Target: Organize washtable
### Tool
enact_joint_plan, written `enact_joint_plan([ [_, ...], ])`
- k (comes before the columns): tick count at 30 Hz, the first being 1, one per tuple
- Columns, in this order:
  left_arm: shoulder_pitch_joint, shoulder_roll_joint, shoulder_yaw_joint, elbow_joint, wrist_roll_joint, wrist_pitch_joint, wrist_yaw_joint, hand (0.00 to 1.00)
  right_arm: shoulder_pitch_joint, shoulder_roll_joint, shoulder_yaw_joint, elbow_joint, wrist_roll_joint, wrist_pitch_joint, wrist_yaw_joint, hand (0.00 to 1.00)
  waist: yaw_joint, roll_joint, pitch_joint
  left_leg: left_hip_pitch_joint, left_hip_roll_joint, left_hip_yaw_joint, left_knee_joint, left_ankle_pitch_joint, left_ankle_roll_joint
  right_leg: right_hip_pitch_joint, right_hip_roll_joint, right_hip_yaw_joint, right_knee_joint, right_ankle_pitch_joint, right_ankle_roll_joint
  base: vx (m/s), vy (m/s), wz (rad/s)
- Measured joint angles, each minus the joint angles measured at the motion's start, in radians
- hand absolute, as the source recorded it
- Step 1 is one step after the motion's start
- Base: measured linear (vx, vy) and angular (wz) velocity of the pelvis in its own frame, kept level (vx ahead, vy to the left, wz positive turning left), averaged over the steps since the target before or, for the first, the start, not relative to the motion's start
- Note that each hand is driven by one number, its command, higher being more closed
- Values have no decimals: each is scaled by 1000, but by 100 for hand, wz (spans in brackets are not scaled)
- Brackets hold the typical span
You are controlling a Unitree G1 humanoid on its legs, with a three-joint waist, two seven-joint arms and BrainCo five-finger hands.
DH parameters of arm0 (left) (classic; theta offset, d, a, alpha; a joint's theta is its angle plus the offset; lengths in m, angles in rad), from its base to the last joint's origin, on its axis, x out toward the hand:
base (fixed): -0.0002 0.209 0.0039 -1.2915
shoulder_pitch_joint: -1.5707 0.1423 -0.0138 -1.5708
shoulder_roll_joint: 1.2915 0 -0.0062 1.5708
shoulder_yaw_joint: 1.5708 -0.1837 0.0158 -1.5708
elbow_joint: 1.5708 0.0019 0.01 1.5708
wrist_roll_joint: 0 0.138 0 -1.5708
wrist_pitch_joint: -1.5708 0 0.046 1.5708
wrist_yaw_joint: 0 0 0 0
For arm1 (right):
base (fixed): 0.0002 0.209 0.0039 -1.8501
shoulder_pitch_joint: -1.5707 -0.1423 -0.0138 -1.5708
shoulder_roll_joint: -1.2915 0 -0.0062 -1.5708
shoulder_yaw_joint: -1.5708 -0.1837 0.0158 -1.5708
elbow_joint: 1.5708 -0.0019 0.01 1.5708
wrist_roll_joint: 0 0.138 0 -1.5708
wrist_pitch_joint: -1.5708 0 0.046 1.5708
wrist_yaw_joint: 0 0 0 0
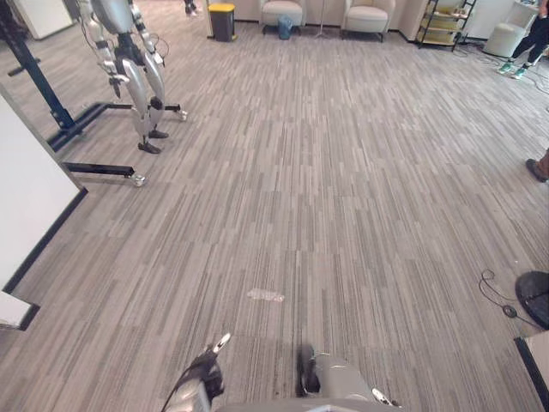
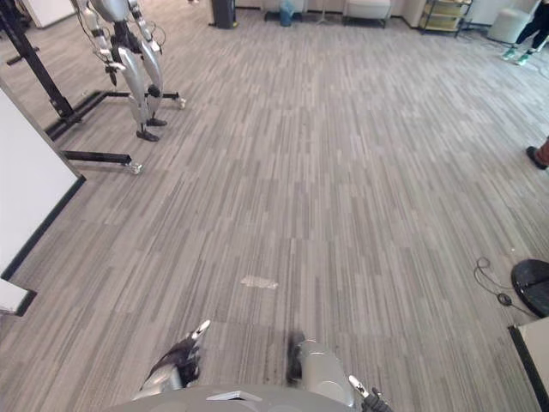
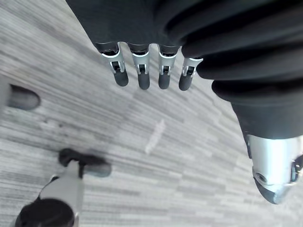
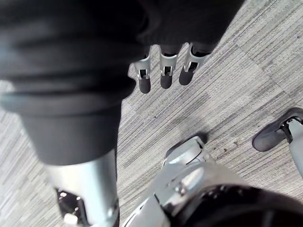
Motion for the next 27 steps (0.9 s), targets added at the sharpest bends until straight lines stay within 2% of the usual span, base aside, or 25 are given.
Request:
enact_joint_plan([
  [1,5,-24,4,-10,11,0,-1,0,18,-2,5,-3,-1,0,-2,0,-17,20,-11,33,16,-27,4,-27,-12,2,11,-5,44,20,-49,608,-322,77],
  [2,23,-49,5,-12,17,-8,-1,0,33,-17,7,-5,-1,0,-5,0,-18,35,-39,25,35,-26,104,-34,-38,6,21,-21,97,63,-104,771,-404,71],
  [3,24,-69,14,-15,17,-12,-1,0,29,-26,17,-8,2,-1,-11,0,-12,58,-48,-62,59,-13,354,-26,-79,29,33,-36,130,46,-138,713,-353,48],
  [4,33,-77,18,-20,17,-12,-2,0,26,-35,28,-20,0,-2,-10,0,-13,74,-57,-120,78,-14,495,6,-140,50,49,-42,120,32,-150,568,-352,4],
  [5,43,-86,39,-21,16,-13,-1,0,14,-47,38,-53,1,-3,-10,0,9,101,-54,-230,118,-17,762,106,-267,106,87,-40,104,-2,-170,437,-317,-28],
  [6,56,-76,51,-21,16,-13,1,0,-18,-51,49,-60,1,-6,-10,0,22,105,-52,-304,164,2,935,146,-281,179,117,-38,79,-24,-182,355,-308,-31],
  [8,70,-46,45,-23,16,-15,1,0,-60,-46,79,-60,2,-9,-10,0,22,88,-41,-363,205,18,1006,140,-258,290,127,-28,17,-27,-187,146,-181,-5],
  [9,67,-28,36,-24,16,-21,1,0,-91,-40,95,-61,2,-11,-10,0,28,68,-31,-405,212,44,968,114,-216,363,119,3,-28,-27,-186,30,-89,-8],
  [10,65,-21,35,-23,16,-26,0,0,-109,-39,93,-59,3,-12,-10,0,33,60,-24,-419,213,59,921,99,-193,396,113,19,-46,-26,-186,138,-99,-36],
  [11,66,-13,34,-20,16,-33,3,0,-136,-39,84,-49,19,-18,-10,0,51,52,-17,-427,212,84,762,75,-172,438,102,42,-65,-29,-175,248,-85,-51],
  [12,67,-7,34,-17,15,-32,5,0,-149,-38,80,-42,40,-26,-11,0,53,56,-18,-425,207,91,592,74,-170,458,90,50,-65,-44,-148,381,-87,-65],
  [13,78,-12,20,1,7,-32,15,0,-147,-49,79,-44,40,-32,-11,0,51,93,-21,-409,205,79,282,188,-164,472,102,74,-57,-76,-107,229,-22,-43],
  [14,81,-15,19,7,6,-31,18,0,-143,-51,79,-46,40,-31,-11,0,50,106,-23,-410,208,70,230,243,-160,472,109,80,-54,-83,-105,141,71,-47],
  [15,90,-27,21,28,6,-29,22,0,-137,-63,80,-44,39,-30,-14,0,51,137,-23,-420,208,54,159,318,-164,476,126,105,-31,-142,-106,109,88,-23],
  [17,80,-4,21,58,2,-28,24,0,-121,-53,81,-37,39,-26,-16,0,44,109,-9,-378,176,70,95,323,-152,468,85,128,3,-163,-99,248,62,-14],
  [19,88,11,12,60,3,-29,23,0,-99,-41,79,-26,38,-26,-16,0,44,86,-30,-333,147,87,-29,370,-146,452,55,139,4,-169,-89,236,11,-8],
  [20,89,26,-1,62,5,-29,22,0,-96,-35,81,-5,38,-24,-14,0,44,67,-35,-294,131,93,-123,410,-143,445,45,149,-2,-169,-87,197,-7,-4],
  [23,88,40,-31,69,6,-31,20,0,-90,-32,70,18,37,-22,-11,0,42,51,-40,-249,124,92,-220,447,-139,445,42,155,-1,-164,-80,146,-3,3],
  [27,88,60,-42,96,6,-31,15,0,-90,-30,69,41,30,-22,-10,0,39,28,-52,-217,123,98,-245,450,-138,458,42,178,-1,-158,-72,67,2,-2],
])
